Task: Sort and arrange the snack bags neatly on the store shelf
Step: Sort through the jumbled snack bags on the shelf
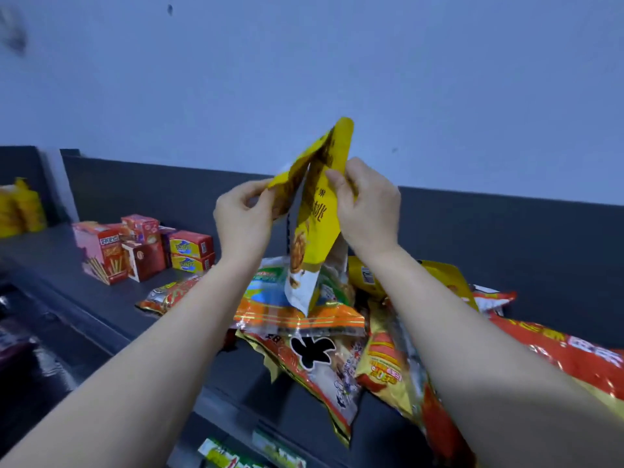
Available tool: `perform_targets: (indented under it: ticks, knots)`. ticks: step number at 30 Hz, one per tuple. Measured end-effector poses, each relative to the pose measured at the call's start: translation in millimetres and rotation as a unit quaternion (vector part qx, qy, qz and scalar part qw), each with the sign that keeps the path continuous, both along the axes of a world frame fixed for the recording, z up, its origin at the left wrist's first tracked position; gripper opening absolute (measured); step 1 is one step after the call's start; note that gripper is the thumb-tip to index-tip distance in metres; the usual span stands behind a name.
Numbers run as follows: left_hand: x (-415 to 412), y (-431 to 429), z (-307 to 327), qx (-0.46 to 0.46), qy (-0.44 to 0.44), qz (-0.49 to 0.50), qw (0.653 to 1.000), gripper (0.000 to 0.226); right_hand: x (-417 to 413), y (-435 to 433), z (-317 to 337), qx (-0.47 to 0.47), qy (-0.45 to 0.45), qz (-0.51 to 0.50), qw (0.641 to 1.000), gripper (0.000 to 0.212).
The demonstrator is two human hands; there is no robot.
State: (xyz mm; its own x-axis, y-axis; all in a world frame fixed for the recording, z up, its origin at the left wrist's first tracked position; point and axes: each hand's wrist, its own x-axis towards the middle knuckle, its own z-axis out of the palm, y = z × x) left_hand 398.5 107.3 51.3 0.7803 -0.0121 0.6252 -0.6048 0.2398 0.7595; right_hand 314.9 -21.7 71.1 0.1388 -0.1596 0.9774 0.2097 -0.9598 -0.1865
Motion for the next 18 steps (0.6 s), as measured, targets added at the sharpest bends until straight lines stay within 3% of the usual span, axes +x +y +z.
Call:
perform_targets:
  ticks: [3, 6, 8, 11, 13, 16, 18]
  knots:
    - [24.9, -4.6, -26.3, 0.089, -0.006, 0.022, 0.996, 0.014, 21.2, -6.5, -8.3, -0.041, 0.014, -0.053, 0.998, 0.034]
    - [42.9, -7.4, -46.9, 0.214, -0.021, 0.088, 0.973, 0.017, 34.7, -23.7, -8.9, 0.113, 0.141, -0.081, 0.98, 0.042]
    - [45.1, -12.7, -51.4, 0.266, -0.05, 0.109, 0.957, 0.018, 40.6, -39.6, -11.4, 0.262, 0.2, -0.059, 0.942, 0.047]
    - [41.5, -25.8, -48.4, 0.392, -0.123, 0.156, 0.898, 0.019, 50.8, -63.0, -29.2, 0.451, 0.169, 0.005, 0.876, 0.047]
    - [42.5, -33.9, -45.3, 0.419, -0.163, 0.169, 0.877, 0.018, 54.5, -73.5, -37.6, 0.557, 0.136, 0.065, 0.816, 0.045]
    - [46.6, -41.9, -47.7, 0.412, -0.154, 0.115, 0.891, 0.017, 51.8, -76.5, -42.1, 0.636, 0.132, 0.153, 0.745, 0.048]
    - [49.2, -43.7, -52.2, 0.412, -0.129, 0.077, 0.899, 0.022, 47.8, -70.0, -41.6, 0.628, 0.158, 0.208, 0.734, 0.051]
